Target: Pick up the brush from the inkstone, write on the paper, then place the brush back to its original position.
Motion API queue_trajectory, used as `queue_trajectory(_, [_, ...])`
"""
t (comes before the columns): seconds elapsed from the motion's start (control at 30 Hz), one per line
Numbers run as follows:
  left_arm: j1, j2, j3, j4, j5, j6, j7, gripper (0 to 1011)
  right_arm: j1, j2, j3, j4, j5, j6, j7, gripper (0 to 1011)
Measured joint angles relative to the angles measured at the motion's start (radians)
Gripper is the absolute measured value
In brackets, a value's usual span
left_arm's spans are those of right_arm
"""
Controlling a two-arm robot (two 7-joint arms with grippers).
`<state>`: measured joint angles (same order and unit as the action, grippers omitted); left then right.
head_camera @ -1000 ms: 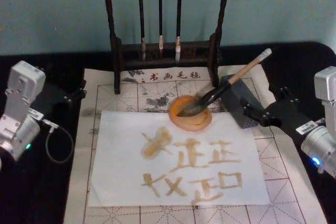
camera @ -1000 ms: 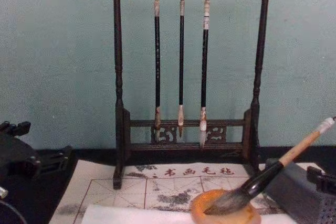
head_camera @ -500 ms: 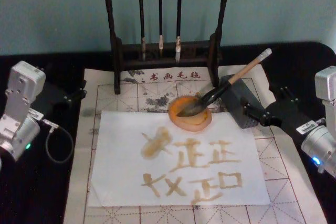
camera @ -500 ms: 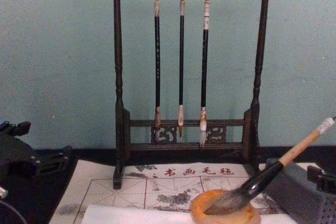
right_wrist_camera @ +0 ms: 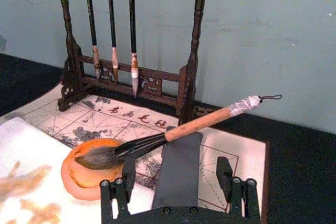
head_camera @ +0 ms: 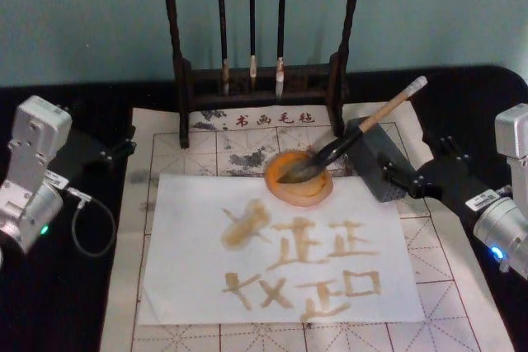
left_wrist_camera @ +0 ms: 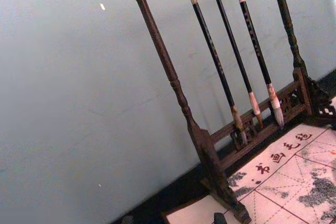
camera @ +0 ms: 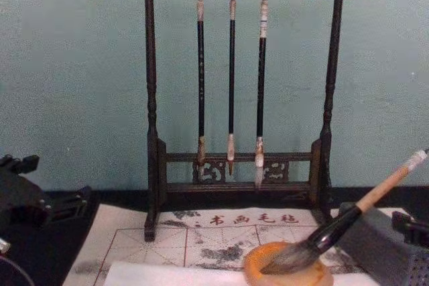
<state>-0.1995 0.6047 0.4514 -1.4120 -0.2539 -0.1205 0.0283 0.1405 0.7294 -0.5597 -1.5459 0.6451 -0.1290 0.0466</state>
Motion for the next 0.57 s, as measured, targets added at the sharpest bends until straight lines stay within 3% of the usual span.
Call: queue_trajectory(0.57, [0.0,0.0,0.0,0.0,0.0,0.0,0.0,1001,0.0,0.0,0.0,0.0,0.0,0.0,0.0,1000])
